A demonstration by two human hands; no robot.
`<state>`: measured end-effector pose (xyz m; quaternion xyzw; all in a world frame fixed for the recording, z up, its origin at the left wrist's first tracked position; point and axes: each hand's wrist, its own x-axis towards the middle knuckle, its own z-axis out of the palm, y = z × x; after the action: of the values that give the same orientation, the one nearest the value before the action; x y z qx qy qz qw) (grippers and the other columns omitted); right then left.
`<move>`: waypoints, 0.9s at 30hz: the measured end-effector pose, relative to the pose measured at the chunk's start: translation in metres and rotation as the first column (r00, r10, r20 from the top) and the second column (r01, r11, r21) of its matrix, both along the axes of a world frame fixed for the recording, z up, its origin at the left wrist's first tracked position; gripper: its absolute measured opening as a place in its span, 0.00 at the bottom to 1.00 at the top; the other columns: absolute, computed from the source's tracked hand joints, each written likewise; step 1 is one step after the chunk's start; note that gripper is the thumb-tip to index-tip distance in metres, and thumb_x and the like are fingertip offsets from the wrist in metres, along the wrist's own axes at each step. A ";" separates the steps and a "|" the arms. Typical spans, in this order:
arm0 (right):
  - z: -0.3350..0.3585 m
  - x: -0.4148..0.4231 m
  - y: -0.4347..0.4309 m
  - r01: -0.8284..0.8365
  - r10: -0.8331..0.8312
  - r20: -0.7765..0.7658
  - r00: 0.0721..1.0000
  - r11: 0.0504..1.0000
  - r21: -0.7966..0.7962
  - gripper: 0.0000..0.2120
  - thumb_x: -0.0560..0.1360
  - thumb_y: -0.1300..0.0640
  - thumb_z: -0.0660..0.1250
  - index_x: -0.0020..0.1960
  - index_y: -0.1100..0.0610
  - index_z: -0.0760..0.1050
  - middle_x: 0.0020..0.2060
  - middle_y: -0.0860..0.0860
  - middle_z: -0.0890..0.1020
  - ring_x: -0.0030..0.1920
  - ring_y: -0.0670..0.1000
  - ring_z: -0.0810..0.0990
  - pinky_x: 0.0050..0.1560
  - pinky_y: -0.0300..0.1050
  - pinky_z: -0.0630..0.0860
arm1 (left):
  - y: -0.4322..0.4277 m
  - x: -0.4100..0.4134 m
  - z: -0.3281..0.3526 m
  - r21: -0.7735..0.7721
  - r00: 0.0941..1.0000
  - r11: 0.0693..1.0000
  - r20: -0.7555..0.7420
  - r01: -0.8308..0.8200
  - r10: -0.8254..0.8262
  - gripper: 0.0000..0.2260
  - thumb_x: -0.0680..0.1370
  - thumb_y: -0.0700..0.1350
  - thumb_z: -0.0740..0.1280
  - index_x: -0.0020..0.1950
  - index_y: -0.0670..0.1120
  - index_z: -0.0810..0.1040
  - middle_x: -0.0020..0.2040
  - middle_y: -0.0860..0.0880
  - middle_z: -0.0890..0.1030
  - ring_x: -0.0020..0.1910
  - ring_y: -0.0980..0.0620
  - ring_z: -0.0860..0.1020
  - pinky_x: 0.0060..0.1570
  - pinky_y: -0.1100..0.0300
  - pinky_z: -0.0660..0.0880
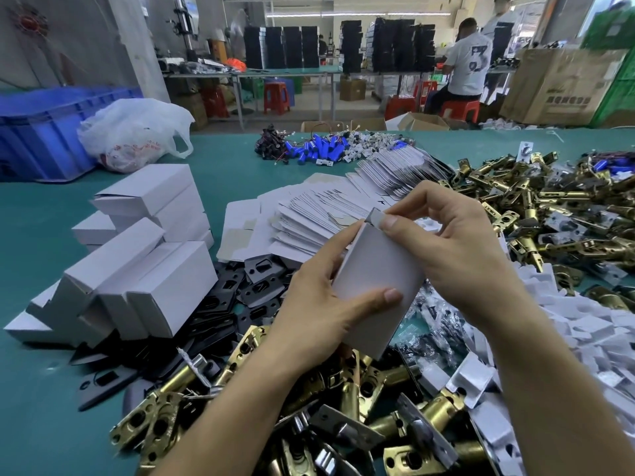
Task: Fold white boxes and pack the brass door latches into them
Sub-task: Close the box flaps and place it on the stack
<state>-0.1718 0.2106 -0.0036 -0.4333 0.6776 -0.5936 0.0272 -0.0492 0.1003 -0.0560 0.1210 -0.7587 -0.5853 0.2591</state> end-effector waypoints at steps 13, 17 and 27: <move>0.002 0.009 -0.004 0.078 -0.078 -0.026 0.997 0.997 -0.002 0.04 0.75 0.56 0.72 0.43 0.55 0.79 0.37 0.42 0.80 0.41 0.38 0.78 0.39 0.39 0.74 | 0.003 0.001 0.003 -0.097 0.999 0.995 0.012 -0.029 0.031 0.41 0.63 0.60 0.81 0.74 0.65 0.69 0.64 0.58 0.80 0.59 0.59 0.80 0.58 0.50 0.81; 0.003 0.007 -0.002 0.057 -0.057 0.000 0.998 0.998 -0.011 0.05 0.74 0.57 0.73 0.41 0.56 0.79 0.35 0.43 0.81 0.38 0.40 0.77 0.39 0.41 0.73 | 0.011 0.003 0.005 -0.281 0.994 0.958 0.081 -0.051 0.077 0.55 0.55 0.68 0.81 0.76 0.72 0.54 0.70 0.63 0.69 0.65 0.62 0.74 0.58 0.58 0.79; 0.007 0.016 -0.003 0.086 -0.084 0.023 0.996 0.994 -0.073 0.08 0.73 0.57 0.75 0.37 0.55 0.78 0.32 0.46 0.80 0.33 0.49 0.77 0.35 0.46 0.74 | 0.020 0.008 0.012 -0.449 0.971 0.877 0.070 -0.173 0.227 0.47 0.55 0.62 0.70 0.69 0.76 0.51 0.62 0.64 0.64 0.52 0.68 0.72 0.38 0.51 0.82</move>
<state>-0.1563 0.2074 0.0030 -0.3990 0.6728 -0.6230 -0.0075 -0.0412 0.1208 -0.0436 0.1723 -0.8688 -0.3607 0.2924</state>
